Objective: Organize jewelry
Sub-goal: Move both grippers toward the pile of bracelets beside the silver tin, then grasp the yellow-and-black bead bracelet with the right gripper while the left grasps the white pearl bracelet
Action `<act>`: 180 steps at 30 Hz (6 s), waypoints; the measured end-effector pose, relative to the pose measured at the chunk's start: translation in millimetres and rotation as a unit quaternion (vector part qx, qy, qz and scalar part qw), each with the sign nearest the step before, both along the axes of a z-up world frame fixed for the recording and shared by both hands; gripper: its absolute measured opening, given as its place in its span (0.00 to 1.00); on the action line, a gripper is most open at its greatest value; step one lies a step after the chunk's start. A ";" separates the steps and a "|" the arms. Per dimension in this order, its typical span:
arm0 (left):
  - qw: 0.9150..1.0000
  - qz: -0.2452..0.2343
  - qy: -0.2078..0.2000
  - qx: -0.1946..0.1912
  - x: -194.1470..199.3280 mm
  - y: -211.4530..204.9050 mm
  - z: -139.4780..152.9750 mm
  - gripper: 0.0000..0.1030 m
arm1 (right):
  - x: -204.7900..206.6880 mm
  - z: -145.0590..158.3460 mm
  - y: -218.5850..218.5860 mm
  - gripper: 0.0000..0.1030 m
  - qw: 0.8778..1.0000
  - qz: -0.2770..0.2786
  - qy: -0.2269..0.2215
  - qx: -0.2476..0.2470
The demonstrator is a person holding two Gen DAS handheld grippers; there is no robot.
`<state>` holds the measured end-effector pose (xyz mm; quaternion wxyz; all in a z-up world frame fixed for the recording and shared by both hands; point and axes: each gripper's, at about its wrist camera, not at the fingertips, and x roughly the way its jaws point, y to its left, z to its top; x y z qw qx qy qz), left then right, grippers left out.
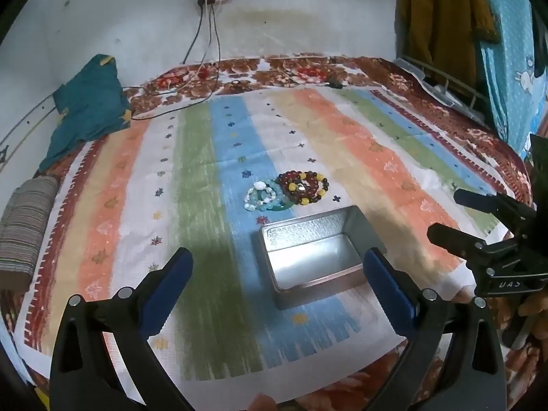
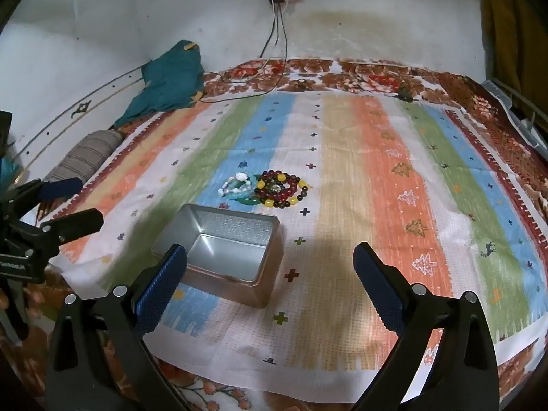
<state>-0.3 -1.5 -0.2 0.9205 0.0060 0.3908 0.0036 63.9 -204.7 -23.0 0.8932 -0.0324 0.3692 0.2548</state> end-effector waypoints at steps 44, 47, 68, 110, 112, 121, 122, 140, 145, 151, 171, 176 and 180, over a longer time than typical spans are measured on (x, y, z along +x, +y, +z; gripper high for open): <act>0.999 0.034 0.029 -0.023 11.1 15.1 -7.5 0.95 | 4.8 -5.6 6.3 0.96 1.000 0.010 0.022 -0.006; 0.999 0.037 0.033 -0.020 12.1 14.6 -8.1 0.95 | 4.9 -5.8 6.0 0.96 1.000 0.010 0.023 -0.006; 0.997 0.048 0.055 -0.030 23.4 22.0 -13.5 0.95 | 16.9 -4.2 5.0 0.96 0.999 0.003 0.032 -0.001; 0.988 0.099 0.100 -0.068 130.9 58.4 -35.0 0.95 | 118.6 -18.7 25.0 0.96 0.996 -0.013 0.084 -0.016; 0.987 0.098 0.104 -0.069 136.1 60.2 -38.2 0.95 | 121.5 -20.2 26.8 0.96 0.996 -0.013 0.086 -0.018; 0.987 0.098 0.117 -0.057 153.2 64.2 -50.4 0.94 | 135.0 -28.7 36.4 0.96 0.995 -0.008 0.094 -0.031; 0.986 0.098 0.120 -0.056 155.4 64.6 -53.0 0.94 | 136.7 -29.7 37.2 0.96 0.995 -0.008 0.094 -0.032; 0.983 0.090 0.145 -0.061 184.4 68.3 -76.1 0.94 | 170.7 -58.5 44.1 0.96 0.990 -0.026 0.128 -0.048; 0.981 0.093 0.157 -0.070 194.0 76.3 -88.8 0.94 | 179.9 -65.6 44.0 0.96 0.988 -0.034 0.143 -0.044; 0.978 0.094 0.166 -0.083 204.3 86.1 -101.9 0.91 | 190.0 -70.7 43.5 0.96 0.988 -0.040 0.148 -0.033; 0.975 0.067 0.199 -0.070 229.2 88.1 -137.1 0.58 | 209.9 -99.9 59.4 0.65 0.982 -0.030 0.181 -0.053; 0.974 0.065 0.209 -0.061 235.1 87.2 -146.5 0.57 | 214.5 -104.3 62.6 0.58 0.981 -0.031 0.181 -0.056; 0.975 0.060 0.210 -0.044 239.4 85.2 -150.8 0.56 | 218.9 -111.0 67.2 0.48 0.980 -0.030 0.185 -0.065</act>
